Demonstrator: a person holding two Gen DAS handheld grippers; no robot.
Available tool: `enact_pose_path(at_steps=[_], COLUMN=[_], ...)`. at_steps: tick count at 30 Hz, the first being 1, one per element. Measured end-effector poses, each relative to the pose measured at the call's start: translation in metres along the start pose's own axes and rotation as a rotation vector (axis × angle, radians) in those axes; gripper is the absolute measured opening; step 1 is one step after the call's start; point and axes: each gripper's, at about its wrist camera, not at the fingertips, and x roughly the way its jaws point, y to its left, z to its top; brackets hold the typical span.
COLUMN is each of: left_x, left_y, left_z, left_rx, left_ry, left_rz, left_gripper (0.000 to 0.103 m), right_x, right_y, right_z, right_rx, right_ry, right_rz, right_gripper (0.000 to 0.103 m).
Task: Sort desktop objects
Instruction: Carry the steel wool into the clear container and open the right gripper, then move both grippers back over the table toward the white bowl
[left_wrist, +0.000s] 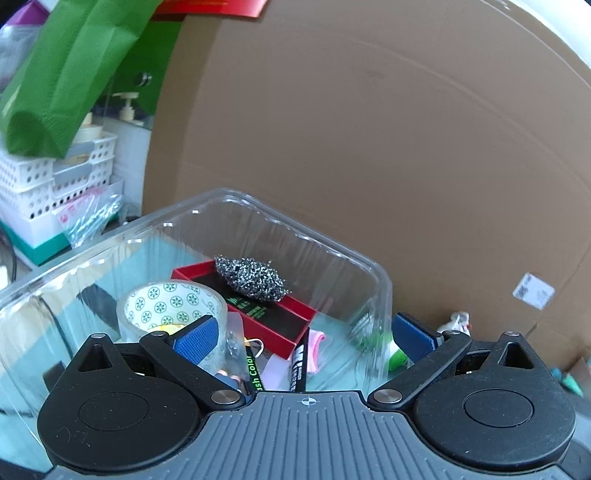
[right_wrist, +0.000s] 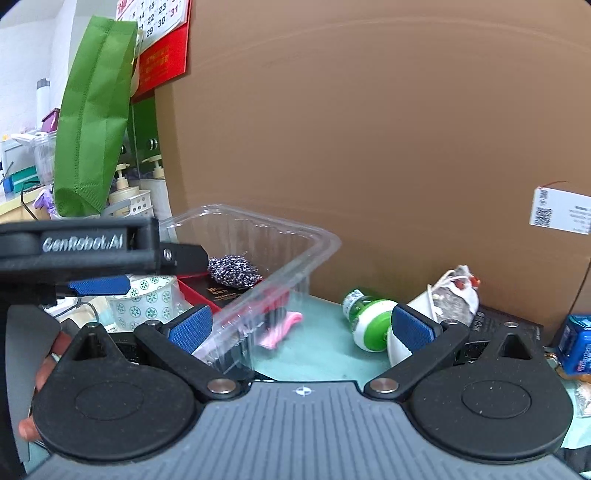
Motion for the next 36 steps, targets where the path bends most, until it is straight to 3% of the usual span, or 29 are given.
enact_pose_path(at_steps=[5, 8, 17, 23, 27, 35, 36], left_x=[0.000, 0.005, 0.009, -0.015, -0.044, -0.064, -0.066], left_y=[-0.006, -0.010, -0.036, -0.053, -0.065, -0.097, -0.104], left_z=[0.000, -0.001, -0.011, -0.021, -0.039, -0.100, -0.109], left_rx=[-0.015, -0.004, 0.043, 0.057, 0.114, 0.249, 0.286], left_ry=[-0.005, 0.038, 0.064, -0.032, -0.111, -0.024, -0.047], left_rz=[0.052, 0.035, 0.011, 0.054, 0.034, -0.071, -0.040], left_gripper=[0.103, 0.103, 0.103, 0.103, 0.103, 0.103, 0.103], right_x=[-0.010, -0.014, -0.030, -0.049, -0.066, -0.100, -0.104], right_y=[-0.012, -0.017, -0.029, -0.037, -0.042, -0.055, -0.059], right_z=[-0.004, -0.003, -0.008, -0.011, -0.020, -0.057, -0.063], right_rx=[0.006, 0.025, 0.039, 0.049, 0.059, 0.065, 0.063], right_ry=[-0.013, -0.020, -0.025, -0.036, -0.035, 0.009, 0.015], right_rz=[-0.003, 0.000, -0.010, -0.016, -0.007, -0.039, -0.057], right_gripper=[0.103, 0.103, 0.103, 0.103, 0.103, 0.103, 0.103])
